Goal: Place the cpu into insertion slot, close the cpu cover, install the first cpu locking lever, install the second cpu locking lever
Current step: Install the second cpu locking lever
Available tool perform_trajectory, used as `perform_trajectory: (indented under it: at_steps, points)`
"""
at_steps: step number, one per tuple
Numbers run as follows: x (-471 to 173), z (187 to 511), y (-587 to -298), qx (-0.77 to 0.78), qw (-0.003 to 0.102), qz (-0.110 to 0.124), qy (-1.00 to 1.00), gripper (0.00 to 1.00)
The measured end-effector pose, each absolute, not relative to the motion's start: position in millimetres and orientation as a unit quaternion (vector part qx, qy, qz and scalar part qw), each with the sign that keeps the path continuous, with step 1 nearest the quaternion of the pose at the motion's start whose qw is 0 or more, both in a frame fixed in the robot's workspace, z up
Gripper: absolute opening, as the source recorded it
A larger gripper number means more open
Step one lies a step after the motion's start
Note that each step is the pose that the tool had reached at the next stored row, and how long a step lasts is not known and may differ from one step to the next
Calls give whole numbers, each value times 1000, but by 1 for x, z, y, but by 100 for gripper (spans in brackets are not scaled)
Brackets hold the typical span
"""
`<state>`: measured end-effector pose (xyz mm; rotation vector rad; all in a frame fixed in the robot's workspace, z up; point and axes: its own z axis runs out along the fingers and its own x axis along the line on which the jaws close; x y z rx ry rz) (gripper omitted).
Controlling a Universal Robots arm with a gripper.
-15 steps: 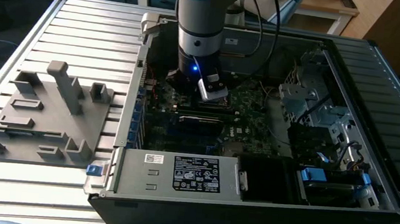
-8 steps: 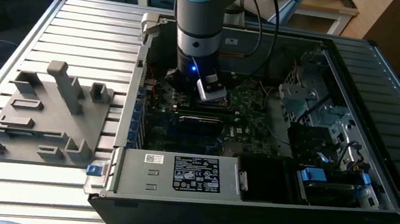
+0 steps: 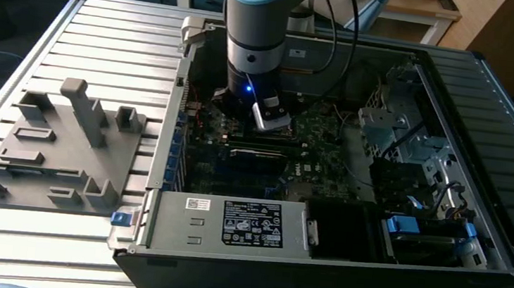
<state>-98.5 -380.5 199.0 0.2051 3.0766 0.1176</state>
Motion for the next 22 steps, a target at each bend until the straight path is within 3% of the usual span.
perform_trajectory:
  at_steps: [11,17,22]
  points:
    - [-101,197,-387,67,27,57,996,10]
    - [-101,197,-389,68,25,78,994,10]
    - [-101,201,-389,68,25,80,994,10]
